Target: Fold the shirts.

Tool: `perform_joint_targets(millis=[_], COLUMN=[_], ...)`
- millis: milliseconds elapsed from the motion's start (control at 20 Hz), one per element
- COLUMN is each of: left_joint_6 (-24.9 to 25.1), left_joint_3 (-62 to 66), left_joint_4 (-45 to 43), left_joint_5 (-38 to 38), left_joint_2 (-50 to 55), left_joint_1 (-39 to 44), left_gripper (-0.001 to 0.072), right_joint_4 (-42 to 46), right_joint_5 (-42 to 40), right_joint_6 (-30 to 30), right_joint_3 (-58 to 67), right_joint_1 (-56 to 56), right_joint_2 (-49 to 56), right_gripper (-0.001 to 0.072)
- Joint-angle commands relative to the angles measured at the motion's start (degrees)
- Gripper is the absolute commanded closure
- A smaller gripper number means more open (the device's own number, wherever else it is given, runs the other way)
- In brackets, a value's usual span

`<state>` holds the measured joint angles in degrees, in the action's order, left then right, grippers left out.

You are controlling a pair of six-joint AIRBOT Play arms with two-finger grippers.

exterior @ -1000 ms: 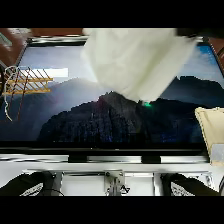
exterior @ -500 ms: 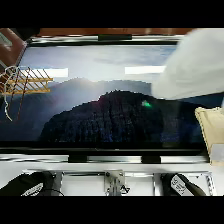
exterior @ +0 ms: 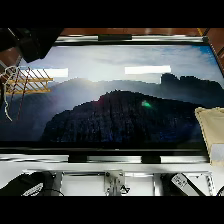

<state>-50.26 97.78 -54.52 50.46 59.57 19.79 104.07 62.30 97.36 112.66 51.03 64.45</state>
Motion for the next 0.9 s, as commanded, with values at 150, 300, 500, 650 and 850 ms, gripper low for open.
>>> perform_joint_targets(millis=[150, 300, 500, 650, 850], left_joint_6=[-4.4, -6.7, -11.0, -13.3, -16.5], left_joint_3=[0.0, 0.0, 0.0, 0.0, 0.0], left_joint_4=[-0.7, -2.9, -6.3, -7.6, -8.6], left_joint_5=[5.0, 7.3, 9.8, 11.7, 12.7], left_joint_2=[-0.3, -0.3, -0.3, -0.3, -0.3], left_joint_1=[0.0, 0.0, 0.0, 0.0, 0.0], left_gripper=[0.0029, 0.0029, 0.003, 0.003, 0.0029], right_joint_4=[2.6, 5.2, 5.9, 5.8, 5.4], right_joint_5=[-1.9, -5.3, -6.4, -5.9, -4.5], right_joint_6=[1.6, 1.7, 4.1, 4.4, 4.4], right_joint_3=[0.0, 0.0, 0.0, 0.0, 0.0], right_joint_1=[5.9, 8.3, 12.9, 16.2, 20.0], right_joint_2=[2.9, 3.0, 3.6, 4.5, 5.6], right_gripper=[0.0639, 0.0639, 0.0639, 0.0639, 0.0638])
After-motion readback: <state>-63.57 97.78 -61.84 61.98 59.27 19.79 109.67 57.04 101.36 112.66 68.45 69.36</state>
